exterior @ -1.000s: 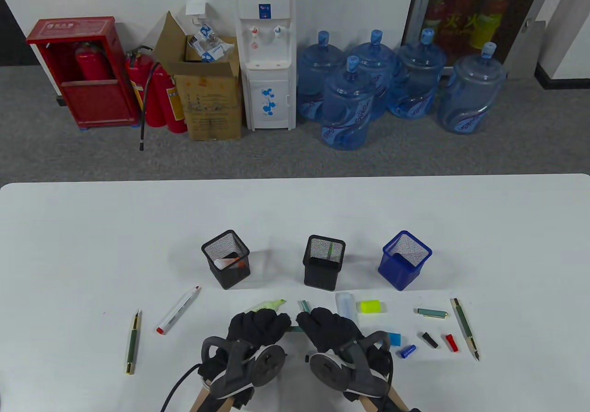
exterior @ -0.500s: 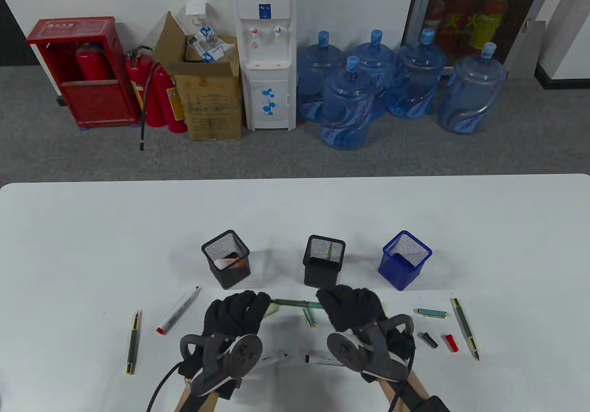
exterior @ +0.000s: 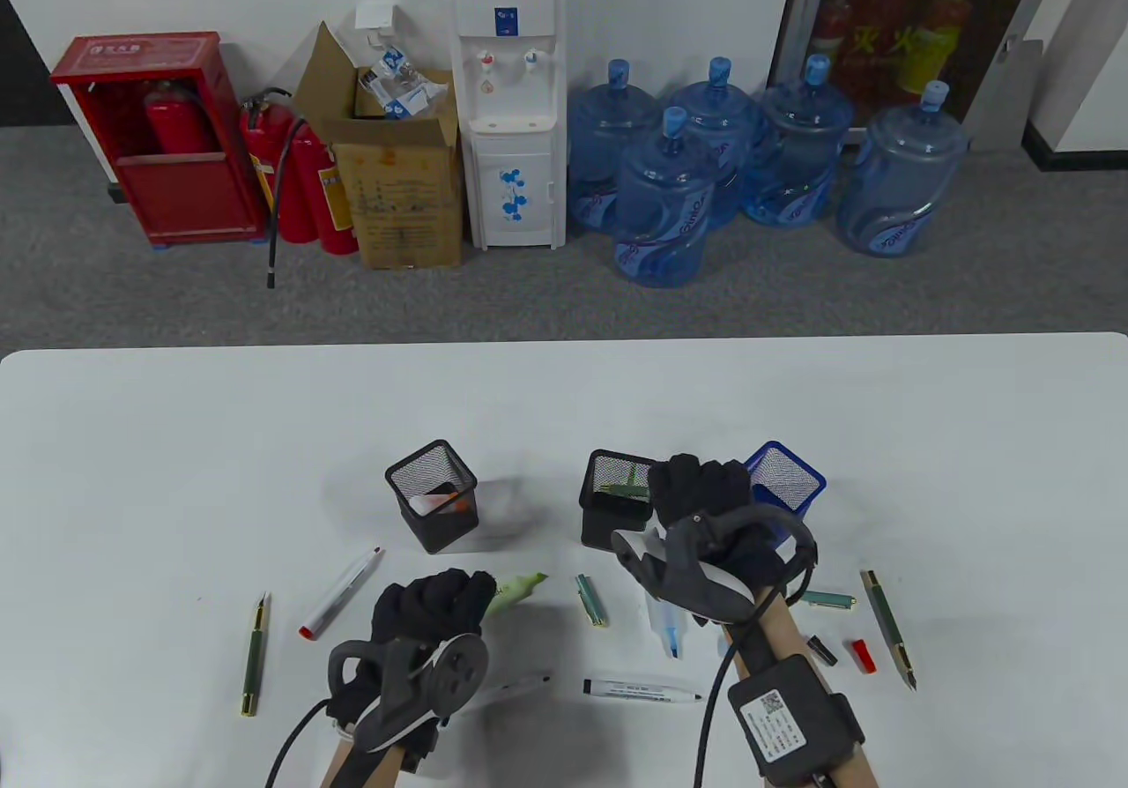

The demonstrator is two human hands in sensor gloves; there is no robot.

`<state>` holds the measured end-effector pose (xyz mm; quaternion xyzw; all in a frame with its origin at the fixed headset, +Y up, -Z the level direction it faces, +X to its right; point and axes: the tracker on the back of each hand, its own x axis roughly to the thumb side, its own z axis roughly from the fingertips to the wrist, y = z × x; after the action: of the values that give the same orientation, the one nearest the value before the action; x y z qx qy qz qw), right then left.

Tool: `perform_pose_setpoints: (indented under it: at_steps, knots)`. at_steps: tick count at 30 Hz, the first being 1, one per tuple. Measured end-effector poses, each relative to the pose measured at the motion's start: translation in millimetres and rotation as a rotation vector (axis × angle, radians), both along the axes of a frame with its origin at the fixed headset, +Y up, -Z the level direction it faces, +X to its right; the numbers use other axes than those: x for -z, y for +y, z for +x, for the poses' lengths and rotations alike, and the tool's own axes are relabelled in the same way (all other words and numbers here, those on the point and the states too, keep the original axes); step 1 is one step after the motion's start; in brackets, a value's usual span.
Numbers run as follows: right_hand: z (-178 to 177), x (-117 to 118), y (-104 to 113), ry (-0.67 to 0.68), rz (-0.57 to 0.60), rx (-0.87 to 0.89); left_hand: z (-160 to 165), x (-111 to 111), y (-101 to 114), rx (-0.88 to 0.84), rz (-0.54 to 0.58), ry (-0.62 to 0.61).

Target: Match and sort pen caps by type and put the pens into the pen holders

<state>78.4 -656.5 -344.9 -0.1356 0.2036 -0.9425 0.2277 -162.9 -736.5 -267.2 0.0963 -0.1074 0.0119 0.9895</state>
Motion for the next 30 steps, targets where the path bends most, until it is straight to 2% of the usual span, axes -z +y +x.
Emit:
perform_pose_setpoints:
  at_steps: [2,5,10,14,17,20,25,26,27,30]
  knots:
    - [-9.1,5.4,-7.8,0.012,0.003,-0.036,0.2,0.6,-1.3,0.011,-0.011,0.001]
    - [-15.0,10.6,-17.2,0.011,-0.003,0.007,1.3,1.0,-2.7,0.026,-0.016,0.002]
    - [-5.9,6.5,-21.9,0.023,-0.040,0.068,-0.1,1.6,-1.3,0.026,-0.020,0.010]
    - [24.2,-9.8,-14.7,0.012,-0.026,0.118,-4.0,3.8,-1.7,0.028,-0.033,0.028]
    - [49.7,-27.5,-17.8,-0.001,-0.016,0.190,-5.6,4.3,-1.1,0.034,-0.036,0.037]
    - [72.3,-47.3,-31.8,0.007,0.005,0.274,-6.0,4.7,-0.3,0.045,-0.031,0.044]
    - [114.2,-73.4,-78.9,-0.018,-0.060,0.470,-3.4,4.7,1.1,0.043,-0.039,0.063]
    - [117.5,-73.1,-81.0,-0.026,-0.075,0.460,-2.6,5.3,1.0,0.034,-0.041,0.067]
    - [127.6,-74.8,-76.9,-0.053,-0.036,0.403,-1.4,6.6,1.0,0.032,-0.050,0.074]
    - [138.8,-75.5,-72.2,-0.070,-0.036,0.522,1.6,7.8,2.0,0.048,-0.042,0.069]
